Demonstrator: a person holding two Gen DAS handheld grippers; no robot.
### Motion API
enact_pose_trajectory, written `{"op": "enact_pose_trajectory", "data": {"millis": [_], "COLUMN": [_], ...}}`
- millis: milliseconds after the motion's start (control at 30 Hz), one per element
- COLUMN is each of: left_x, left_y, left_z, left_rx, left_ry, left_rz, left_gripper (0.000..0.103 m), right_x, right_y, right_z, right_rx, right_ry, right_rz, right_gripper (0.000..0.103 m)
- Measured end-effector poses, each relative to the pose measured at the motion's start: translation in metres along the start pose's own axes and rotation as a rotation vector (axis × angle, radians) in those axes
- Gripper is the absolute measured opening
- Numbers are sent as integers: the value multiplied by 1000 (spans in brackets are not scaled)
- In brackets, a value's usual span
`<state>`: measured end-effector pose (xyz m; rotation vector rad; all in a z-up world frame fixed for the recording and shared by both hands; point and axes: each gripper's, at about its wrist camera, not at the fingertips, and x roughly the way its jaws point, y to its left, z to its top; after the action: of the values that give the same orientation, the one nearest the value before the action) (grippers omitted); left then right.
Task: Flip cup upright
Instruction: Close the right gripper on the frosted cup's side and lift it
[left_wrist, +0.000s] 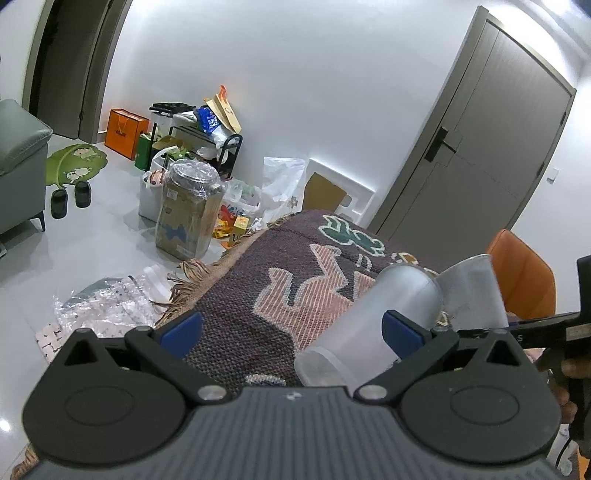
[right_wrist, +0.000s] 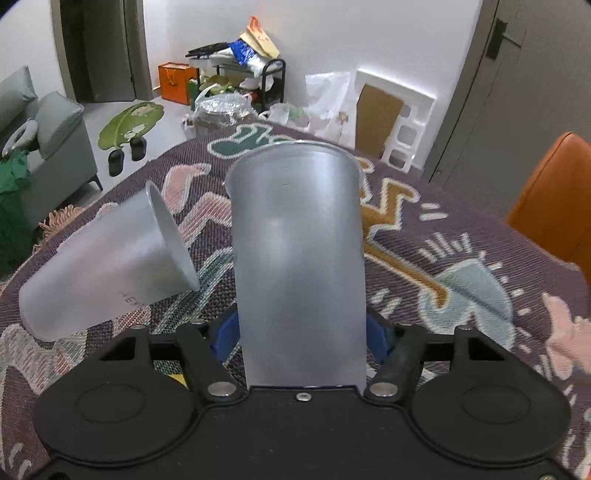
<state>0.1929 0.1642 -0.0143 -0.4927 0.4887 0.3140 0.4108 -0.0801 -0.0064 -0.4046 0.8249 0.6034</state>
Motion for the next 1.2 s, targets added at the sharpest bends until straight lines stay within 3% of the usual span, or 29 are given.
{"op": "enact_pose_trajectory", "data": {"millis": [500, 1200], "left_x": [-54, -109], "left_y": [-19, -36], "left_z": [-8, -64], "left_rx": [33, 108], "left_ry": [-64, 1], "left_rz": [-65, -191], "left_gripper": [103, 103], "right_x": [-100, -178], "right_y": [4, 50], "right_z": [-11, -107], "right_rx": [-75, -81], "right_ry": [-126, -118], "right_rz": [-75, -62], "right_gripper": [64, 64]}}
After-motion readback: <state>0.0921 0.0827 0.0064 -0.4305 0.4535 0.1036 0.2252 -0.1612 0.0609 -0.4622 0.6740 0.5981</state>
